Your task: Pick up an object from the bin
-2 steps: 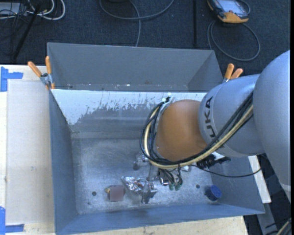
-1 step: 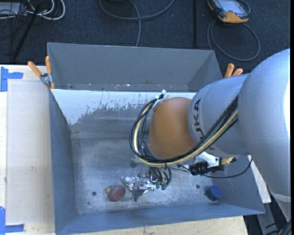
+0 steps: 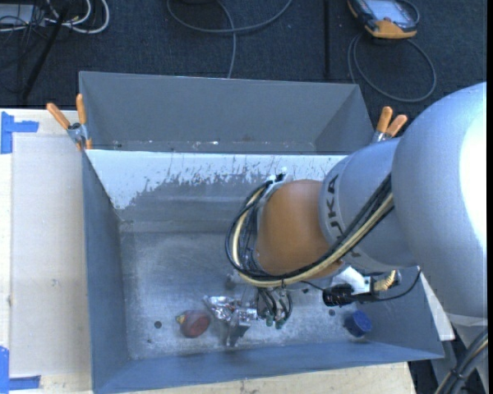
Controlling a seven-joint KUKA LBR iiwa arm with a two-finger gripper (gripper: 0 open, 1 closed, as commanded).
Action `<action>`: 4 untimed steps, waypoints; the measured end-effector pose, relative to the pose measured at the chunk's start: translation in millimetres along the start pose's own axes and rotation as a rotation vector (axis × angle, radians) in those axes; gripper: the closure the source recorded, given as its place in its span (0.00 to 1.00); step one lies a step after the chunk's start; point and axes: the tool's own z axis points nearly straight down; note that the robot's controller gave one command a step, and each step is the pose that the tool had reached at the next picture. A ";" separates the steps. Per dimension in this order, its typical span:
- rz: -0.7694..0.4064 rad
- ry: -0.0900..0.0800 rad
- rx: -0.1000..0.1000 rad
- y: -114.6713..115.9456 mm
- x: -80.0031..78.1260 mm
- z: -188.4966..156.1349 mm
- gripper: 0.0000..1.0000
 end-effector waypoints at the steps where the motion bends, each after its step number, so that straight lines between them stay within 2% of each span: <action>1: 0.003 0.001 0.000 0.7 -0.5 -1.1 0.00; 2: 0.005 0.001 -0.001 0.7 -1.5 -2.8 1.00; 3: 0.004 -0.001 0.001 0.7 -2.6 -47.1 1.00; 4: 0.004 0.001 0.001 0.1 -3.0 -71.6 1.00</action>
Offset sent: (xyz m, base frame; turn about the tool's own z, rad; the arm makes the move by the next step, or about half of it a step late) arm 0.0000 0.0000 0.0000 0.0000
